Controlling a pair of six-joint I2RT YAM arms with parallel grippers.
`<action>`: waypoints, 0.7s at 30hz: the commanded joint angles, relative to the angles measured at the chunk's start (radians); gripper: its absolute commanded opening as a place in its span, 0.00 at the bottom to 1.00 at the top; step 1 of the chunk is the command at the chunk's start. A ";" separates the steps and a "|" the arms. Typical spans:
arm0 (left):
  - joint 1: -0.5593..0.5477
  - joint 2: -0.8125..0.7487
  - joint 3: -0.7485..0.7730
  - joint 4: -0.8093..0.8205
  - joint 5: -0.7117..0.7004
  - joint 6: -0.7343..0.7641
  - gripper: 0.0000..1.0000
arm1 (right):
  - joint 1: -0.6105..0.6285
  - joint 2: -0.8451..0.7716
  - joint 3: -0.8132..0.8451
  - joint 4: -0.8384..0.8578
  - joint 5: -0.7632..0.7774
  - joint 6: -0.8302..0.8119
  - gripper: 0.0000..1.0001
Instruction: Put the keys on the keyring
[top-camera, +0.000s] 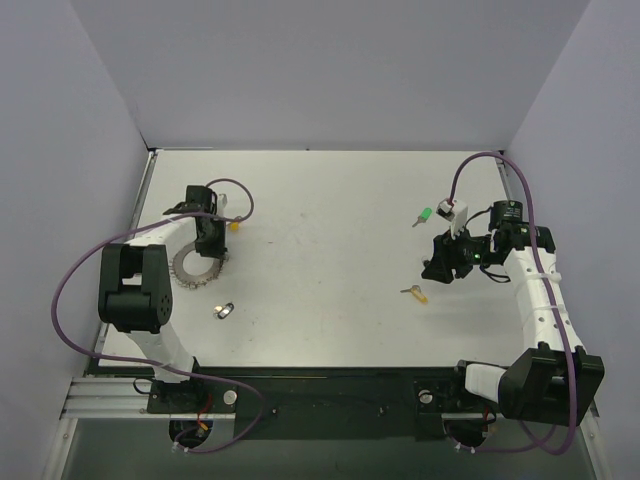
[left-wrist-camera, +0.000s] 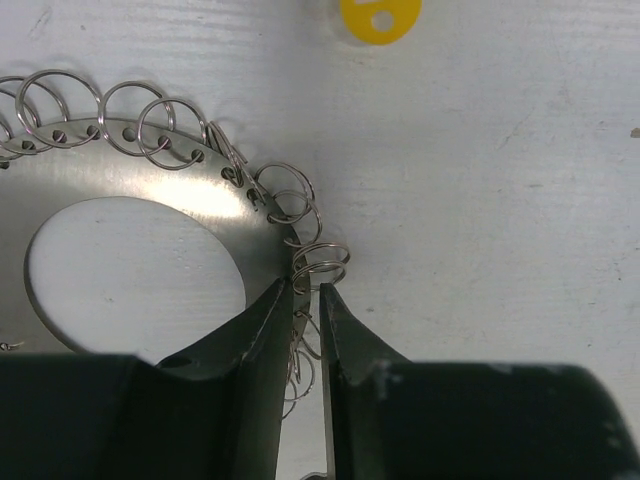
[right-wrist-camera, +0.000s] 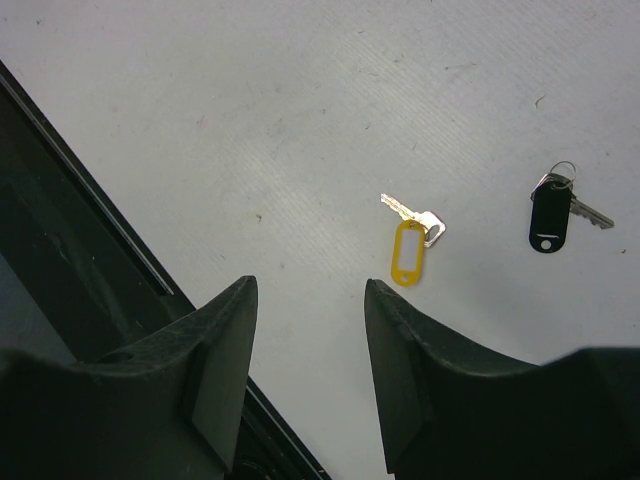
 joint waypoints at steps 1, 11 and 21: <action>0.006 -0.017 0.046 -0.012 0.050 -0.009 0.28 | -0.004 0.008 0.007 -0.040 -0.017 -0.015 0.43; 0.002 -0.039 0.057 -0.047 0.021 0.011 0.31 | -0.004 0.009 0.004 -0.041 -0.015 -0.017 0.43; -0.061 -0.113 -0.020 -0.038 -0.053 0.001 0.31 | 0.009 0.025 0.004 -0.041 -0.011 -0.020 0.43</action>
